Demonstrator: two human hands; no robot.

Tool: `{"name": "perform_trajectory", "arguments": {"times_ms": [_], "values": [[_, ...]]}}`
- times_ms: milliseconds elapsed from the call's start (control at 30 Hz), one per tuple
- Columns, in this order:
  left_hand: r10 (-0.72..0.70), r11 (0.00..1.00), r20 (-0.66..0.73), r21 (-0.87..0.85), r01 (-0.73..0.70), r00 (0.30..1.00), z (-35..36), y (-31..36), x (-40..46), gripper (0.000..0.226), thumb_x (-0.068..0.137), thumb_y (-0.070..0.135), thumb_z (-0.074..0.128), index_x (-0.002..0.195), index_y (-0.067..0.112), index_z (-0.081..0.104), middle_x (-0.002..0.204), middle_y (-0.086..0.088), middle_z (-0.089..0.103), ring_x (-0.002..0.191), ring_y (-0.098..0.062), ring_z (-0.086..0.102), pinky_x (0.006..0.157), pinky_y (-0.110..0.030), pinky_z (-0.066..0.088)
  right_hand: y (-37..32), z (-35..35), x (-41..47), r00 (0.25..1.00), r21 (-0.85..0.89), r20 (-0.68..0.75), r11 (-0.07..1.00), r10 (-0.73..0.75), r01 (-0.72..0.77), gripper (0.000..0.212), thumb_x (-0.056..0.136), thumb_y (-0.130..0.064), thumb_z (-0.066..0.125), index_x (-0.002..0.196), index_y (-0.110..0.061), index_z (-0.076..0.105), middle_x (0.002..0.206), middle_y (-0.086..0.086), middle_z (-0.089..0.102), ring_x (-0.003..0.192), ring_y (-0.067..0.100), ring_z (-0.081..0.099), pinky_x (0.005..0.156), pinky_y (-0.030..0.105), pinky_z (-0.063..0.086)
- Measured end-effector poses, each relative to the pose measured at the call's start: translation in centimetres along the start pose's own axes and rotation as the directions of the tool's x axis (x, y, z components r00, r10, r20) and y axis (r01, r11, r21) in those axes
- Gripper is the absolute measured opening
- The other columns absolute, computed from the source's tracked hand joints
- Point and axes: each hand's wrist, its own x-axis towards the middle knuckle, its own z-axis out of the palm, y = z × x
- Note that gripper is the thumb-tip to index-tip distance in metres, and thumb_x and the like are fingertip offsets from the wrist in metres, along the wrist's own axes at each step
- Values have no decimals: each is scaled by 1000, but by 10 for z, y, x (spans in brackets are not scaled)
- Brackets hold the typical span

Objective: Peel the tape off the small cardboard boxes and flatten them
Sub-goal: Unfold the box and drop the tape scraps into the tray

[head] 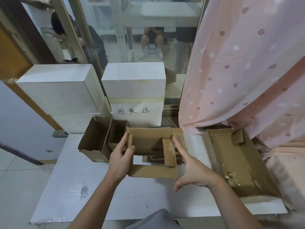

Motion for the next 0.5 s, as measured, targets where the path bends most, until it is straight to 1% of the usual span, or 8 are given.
{"name": "perform_trajectory", "arguments": {"times_ms": [67, 133, 167, 233, 300, 333, 400, 500], "values": [[4, 1000, 3, 12, -4, 1000, -2, 2, 1, 60, 101, 34, 55, 158, 40, 39, 146, 24, 50, 128, 10, 46, 107, -24, 35, 1, 1, 2, 1000, -97, 13, 995, -14, 15, 145, 57, -43, 99, 148, -66, -12, 162, -36, -11, 150, -10, -3, 123, 24, 14], [2, 1000, 12, 21, -3, 1000, -3, 3, 2, 57, 105, 29, 54, 158, 39, 38, 148, 22, 49, 130, 4, 46, 105, -22, 34, 3, 4, 5, 999, -79, -30, 997, -21, 18, 136, 67, -32, 96, 148, -68, -8, 162, -36, -5, 151, -7, 4, 120, 22, 24], [0, 1000, 21, 22, -1, 1000, -3, 3, 2, 56, 107, 25, 53, 158, 39, 38, 150, 21, 48, 132, 3, 45, 104, -20, 34, 5, 5, 6, 998, -31, -64, 999, -23, 21, 132, 69, -26, 94, 148, -69, -2, 163, -34, 3, 152, -2, 13, 120, 26, 31], [2, 1000, 49, 26, -3, 999, -4, 3, 2, 56, 108, 22, 52, 158, 40, 37, 151, 22, 47, 129, 11, 45, 99, -13, 34, 9, 5, 8, 987, 43, -155, 998, -42, 49, 122, 72, -22, 91, 148, -69, 8, 159, -32, 26, 146, 6, 37, 116, 35, 41], [6, 1000, 95, 28, -8, 995, -6, 3, 1, 57, 105, 28, 53, 158, 43, 37, 150, 26, 46, 123, 22, 43, 93, -9, 36, 11, 3, 8, 966, 92, -255, 993, -51, 77, 113, 75, -17, 88, 145, -71, 18, 140, -38, 48, 123, 8, 60, 102, 30, 52], [1, 1000, 123, 26, -4, 992, -7, 4, 1, 59, 102, 33, 54, 157, 45, 37, 148, 29, 45, 120, 26, 42, 91, -8, 37, 12, 2, 9, 953, 112, -299, 990, -44, 81, 110, 77, -12, 87, 144, -71, 23, 130, -38, 55, 113, 10, 65, 93, 28, 55], [-9, 1000, 179, 23, 5, 984, -7, 7, 0, 65, 94, 42, 54, 156, 49, 36, 143, 34, 45, 115, 28, 44, 88, -6, 39, 12, -1, 11, 928, 145, -370, 985, -30, 89, 106, 77, -7, 86, 147, -63, 29, 124, -31, 61, 105, 10, 67, 84, 27, 55], [-13, 1000, 252, 20, 8, 968, -6, 8, -3, 70, 89, 50, 56, 155, 56, 33, 144, 34, 45, 118, 19, 51, 94, -15, 45, 11, -3, 13, 905, 128, -424, 987, -38, 101, 103, 78, -14, 88, 154, -50, 29, 139, -25, 55, 125, 1, 56, 95, 24, 51]]}}
